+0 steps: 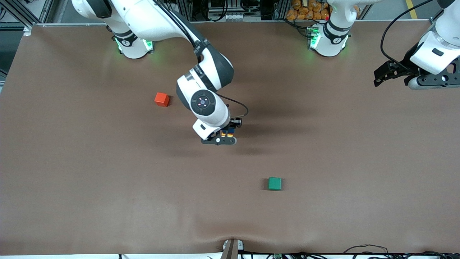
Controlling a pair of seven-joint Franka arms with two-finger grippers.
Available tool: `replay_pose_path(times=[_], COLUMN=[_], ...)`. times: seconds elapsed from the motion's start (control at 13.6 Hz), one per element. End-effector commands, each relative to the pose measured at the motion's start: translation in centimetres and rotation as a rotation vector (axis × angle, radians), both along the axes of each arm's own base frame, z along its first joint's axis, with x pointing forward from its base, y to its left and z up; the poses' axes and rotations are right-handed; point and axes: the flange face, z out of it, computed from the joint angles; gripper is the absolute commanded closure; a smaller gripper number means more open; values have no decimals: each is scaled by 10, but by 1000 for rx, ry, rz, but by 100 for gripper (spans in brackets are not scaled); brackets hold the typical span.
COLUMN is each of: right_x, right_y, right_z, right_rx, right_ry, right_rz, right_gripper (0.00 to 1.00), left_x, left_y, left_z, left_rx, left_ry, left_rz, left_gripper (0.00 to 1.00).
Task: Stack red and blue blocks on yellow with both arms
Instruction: 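Carry the blue cube with the right gripper over the red cube, then lower the blue cube onto the red cube and open the right gripper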
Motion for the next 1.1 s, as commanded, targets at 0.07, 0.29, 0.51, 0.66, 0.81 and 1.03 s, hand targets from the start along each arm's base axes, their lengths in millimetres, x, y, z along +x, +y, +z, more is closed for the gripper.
replay_pose_path(times=[0.07,0.29,0.51,0.66,0.81,1.03], right_x=[-3,-6,-5,-4,-2,-2], right_y=[1,1,3,3,4,4], right_z=[-2,-3,-6,-8,-8,-12], right_rx=[-60,-71,-69,-66,-57,-58], right_ry=[43,55,49,43,29,29], right_rz=[-11,-15,-25,-29,-33,-31], right_gripper=[100,100,100,100,93,46], left_x=[-4,-3,-2,-1,0,3], left_y=[2,3,5,5,6,6], left_z=[4,5,8,8,7,5], left_rx=[6,6,5,4,4,3], left_ry=[-20,-23,-29,-35,-35,-37], left_rz=[-6,-5,-2,-1,1,0], left_gripper=[0,0,0,0,0,0])
